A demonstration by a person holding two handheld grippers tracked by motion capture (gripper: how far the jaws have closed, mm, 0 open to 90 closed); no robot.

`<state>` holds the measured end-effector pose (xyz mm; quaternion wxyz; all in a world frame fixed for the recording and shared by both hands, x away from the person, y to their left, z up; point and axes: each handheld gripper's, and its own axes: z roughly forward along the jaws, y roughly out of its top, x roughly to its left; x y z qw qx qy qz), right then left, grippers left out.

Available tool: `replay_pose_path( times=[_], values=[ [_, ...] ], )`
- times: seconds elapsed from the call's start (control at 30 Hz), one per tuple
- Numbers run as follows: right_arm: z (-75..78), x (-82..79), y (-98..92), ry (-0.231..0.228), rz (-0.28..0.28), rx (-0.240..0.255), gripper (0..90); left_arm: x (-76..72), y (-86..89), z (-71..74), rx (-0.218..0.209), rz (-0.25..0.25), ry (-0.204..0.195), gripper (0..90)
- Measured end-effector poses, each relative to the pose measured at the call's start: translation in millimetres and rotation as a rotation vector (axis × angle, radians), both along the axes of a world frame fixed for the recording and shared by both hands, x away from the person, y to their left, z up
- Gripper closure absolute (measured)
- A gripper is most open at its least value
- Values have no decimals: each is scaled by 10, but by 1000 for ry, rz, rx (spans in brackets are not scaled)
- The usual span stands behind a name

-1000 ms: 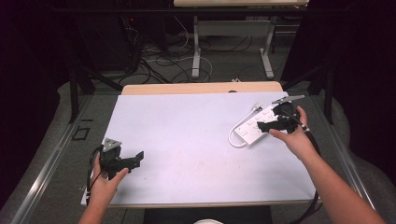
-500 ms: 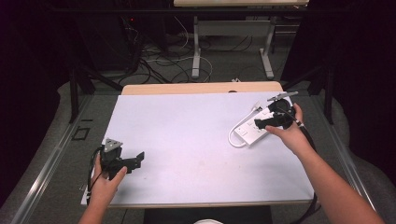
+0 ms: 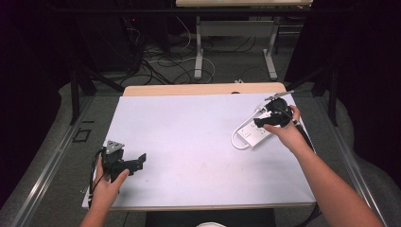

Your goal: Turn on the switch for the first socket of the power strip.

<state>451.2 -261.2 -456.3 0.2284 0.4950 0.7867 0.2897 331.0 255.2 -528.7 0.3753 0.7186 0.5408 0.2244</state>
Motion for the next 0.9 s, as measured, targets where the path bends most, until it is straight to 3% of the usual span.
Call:
replay_pose_path(
  times=[0.73,0.9],
  values=[
    [-155,255,70,23,-25,-14,380,6,4,-11,10,-5,4,2],
    [-214,310,70,40,-47,1,387,9,3,-18,10,-6,-1,3]
  ],
)
